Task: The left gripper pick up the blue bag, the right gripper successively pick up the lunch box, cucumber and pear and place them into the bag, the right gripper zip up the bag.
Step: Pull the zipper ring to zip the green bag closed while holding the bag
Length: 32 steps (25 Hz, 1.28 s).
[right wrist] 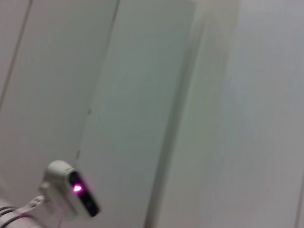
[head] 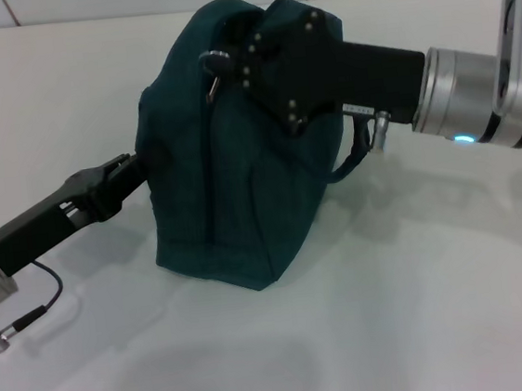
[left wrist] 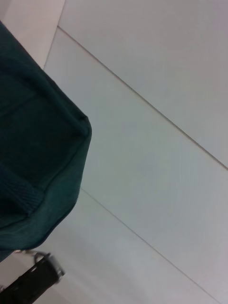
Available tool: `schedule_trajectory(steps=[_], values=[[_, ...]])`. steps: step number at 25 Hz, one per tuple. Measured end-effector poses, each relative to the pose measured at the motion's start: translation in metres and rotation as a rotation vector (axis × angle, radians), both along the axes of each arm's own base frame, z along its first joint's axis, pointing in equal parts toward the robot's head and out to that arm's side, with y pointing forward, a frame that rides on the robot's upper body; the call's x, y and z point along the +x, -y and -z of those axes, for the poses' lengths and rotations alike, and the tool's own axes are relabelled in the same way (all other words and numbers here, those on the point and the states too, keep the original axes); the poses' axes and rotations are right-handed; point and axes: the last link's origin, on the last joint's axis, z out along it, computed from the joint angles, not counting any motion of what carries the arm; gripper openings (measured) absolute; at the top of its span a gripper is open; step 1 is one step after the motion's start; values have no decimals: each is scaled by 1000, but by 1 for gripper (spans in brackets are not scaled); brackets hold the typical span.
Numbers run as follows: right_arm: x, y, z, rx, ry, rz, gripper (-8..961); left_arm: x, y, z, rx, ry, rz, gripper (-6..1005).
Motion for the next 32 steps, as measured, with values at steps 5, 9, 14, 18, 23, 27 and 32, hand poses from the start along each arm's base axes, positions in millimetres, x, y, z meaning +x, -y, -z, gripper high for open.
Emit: schedule_trajectory(steps=[5,9,14,18,23,27,32], values=[[0,-5,-3,-4,-30,56,54,2,2,4,2,1,8,62],[0,-7,-3,-17,-37,78,55,4,3,5,-3,6,23,62],[2,-10,-3,-11,-29,99,57,7,7,4,-4,18,57,63],[6,-13,-2,-5,-20,125,58,9,10,3,-7,29,84,59],[6,-16,-5,4,-34,142,59,8,11,4,-6,27,85,57],[5,-17,-7,6,-39,139,61,8,11,5,-10,24,81,57],[2,-18,-7,16,-39,129,62,9,10,8,-28,21,87,58]])
